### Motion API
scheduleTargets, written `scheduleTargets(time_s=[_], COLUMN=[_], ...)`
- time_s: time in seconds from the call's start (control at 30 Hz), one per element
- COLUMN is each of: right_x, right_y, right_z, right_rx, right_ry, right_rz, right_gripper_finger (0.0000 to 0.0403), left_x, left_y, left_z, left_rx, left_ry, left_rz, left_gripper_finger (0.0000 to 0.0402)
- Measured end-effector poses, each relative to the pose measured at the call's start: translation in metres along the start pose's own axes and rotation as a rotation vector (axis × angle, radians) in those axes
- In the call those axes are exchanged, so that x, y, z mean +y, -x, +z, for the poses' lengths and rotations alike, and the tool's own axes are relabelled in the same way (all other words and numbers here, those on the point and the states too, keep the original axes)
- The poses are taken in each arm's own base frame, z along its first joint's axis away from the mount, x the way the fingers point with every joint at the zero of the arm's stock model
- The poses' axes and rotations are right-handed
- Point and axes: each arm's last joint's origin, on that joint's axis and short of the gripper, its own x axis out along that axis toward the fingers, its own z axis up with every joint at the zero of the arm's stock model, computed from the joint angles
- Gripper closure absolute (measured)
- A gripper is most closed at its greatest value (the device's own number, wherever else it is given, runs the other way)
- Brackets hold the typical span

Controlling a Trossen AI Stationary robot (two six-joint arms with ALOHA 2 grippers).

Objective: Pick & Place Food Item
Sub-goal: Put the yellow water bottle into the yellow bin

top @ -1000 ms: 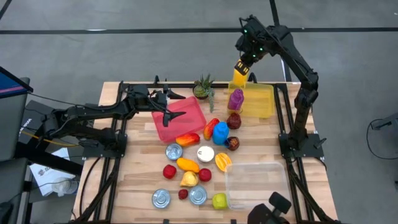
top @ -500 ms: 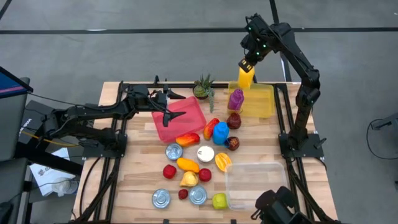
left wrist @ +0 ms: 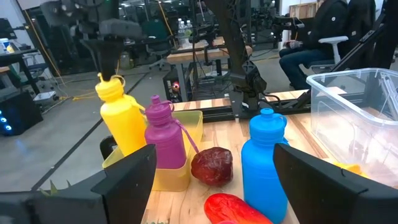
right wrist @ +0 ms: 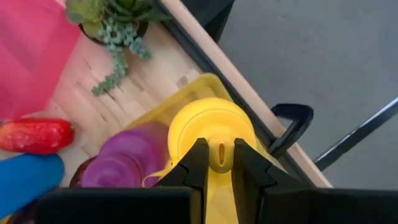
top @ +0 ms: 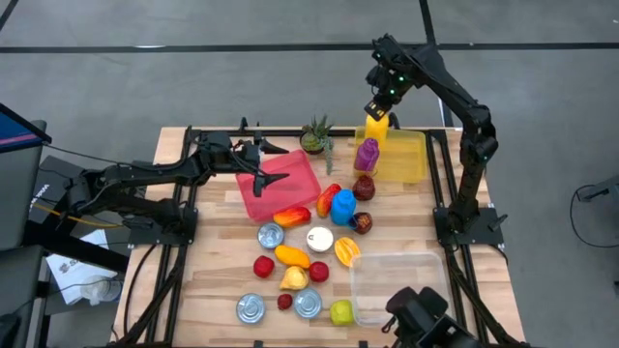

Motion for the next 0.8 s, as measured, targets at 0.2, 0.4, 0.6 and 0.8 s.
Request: scheduleTargets(time_s=[0.2,0.4,0.6,0.8], right_x=[-0.003,-0.003,-0.002,-0.003], right_y=[-0.018,-0.033,-0.048,-0.057], right_z=[0.0,0.001,-0.001,0.0], right_rx=[0.006,-0.004,0.017,-0.03], right_ry=[-0.001,0.001,0.007,0.005], right_rz=[-0.001,0.022,0.027,0.022], right_gripper_finger=[0.0368,0.0368,0.0368,0.0368], left_x=[0.0,0.0,0.0,0.0], left_y=[0.0,0.0,0.0,0.0], left_z=[0.0,0.0,0.0,0.0], left_rx=[0.0,0.0,0.0,0.0], left_ry=[0.0,0.0,0.0,0.0], left_rz=[0.0,-0.001,-0.001,-0.004], left_gripper_finger=[0.0087,0.0087,0.0087,0.0087])
